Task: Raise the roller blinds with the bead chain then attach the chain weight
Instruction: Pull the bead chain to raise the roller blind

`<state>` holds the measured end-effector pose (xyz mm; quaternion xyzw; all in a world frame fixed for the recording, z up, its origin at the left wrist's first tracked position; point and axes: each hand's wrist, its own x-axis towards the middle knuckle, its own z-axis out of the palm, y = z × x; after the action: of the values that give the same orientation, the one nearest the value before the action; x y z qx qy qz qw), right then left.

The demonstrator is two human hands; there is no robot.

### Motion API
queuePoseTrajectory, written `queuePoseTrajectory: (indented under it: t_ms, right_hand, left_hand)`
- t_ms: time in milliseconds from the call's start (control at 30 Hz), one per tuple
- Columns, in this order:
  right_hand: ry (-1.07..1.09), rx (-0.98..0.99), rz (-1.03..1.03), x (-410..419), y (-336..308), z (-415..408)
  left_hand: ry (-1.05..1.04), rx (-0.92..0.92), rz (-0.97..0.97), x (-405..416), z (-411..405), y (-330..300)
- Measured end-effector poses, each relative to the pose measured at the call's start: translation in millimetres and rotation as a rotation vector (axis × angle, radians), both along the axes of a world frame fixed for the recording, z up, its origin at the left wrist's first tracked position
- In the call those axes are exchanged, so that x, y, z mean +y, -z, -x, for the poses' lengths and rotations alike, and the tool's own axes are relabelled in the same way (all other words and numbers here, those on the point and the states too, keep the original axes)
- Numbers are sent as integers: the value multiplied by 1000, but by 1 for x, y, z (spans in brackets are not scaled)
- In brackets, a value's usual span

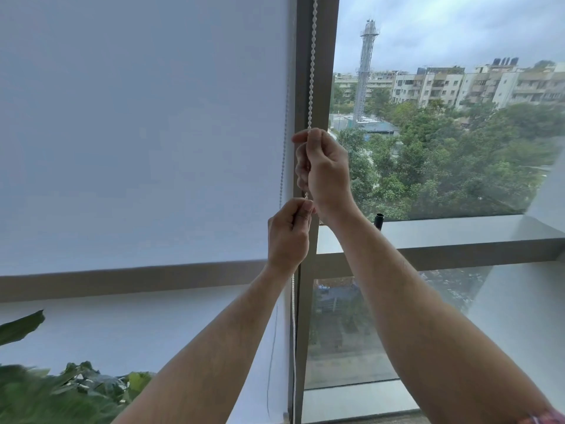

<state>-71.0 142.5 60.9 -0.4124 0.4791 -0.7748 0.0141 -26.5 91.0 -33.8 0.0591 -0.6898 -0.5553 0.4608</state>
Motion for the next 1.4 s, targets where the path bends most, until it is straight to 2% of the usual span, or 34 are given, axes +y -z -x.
queuePoseTrajectory:
  t_ms: [233,367,500,567,700,800,900,967,1167,1267,1400]
  right_hand:
    - [157,65,-89,-1,47,1]
    - [166,33,-178,4,86,3]
    - [193,11,-177,9,99,3]
    - [207,14,-167,8,101,0]
    - [196,-2,-169,3,102,-5]
    - [199,34,-177,-1,105,-6]
    - [221,43,-232,3,120,-13]
    - [226,47,-285,8,137,-18]
    - [103,-37,-340,24,158,-19]
    - [-47,-92,-336,31,149,-13]
    - [-102,-161,-225,37,115,4]
  left_hand:
    - [-2,-85,45,8,-7,36]
    - [108,-200,23,9,-12,67]
    - [236,-261,47,4,-16,67]
    - [238,-214,-22,3,-19,55]
    - [213,5,-177,5,-19,11]
    - [209,91,-97,10,-16,-30]
    - [189,90,0,9,-12,-67]
    - [179,116,-13,8,-9,-80]
    - [162,136,-67,23,-8,-57]
    - [124,140,-50,20,-7,-59]
    - [120,168,-34,18,-4,-54]
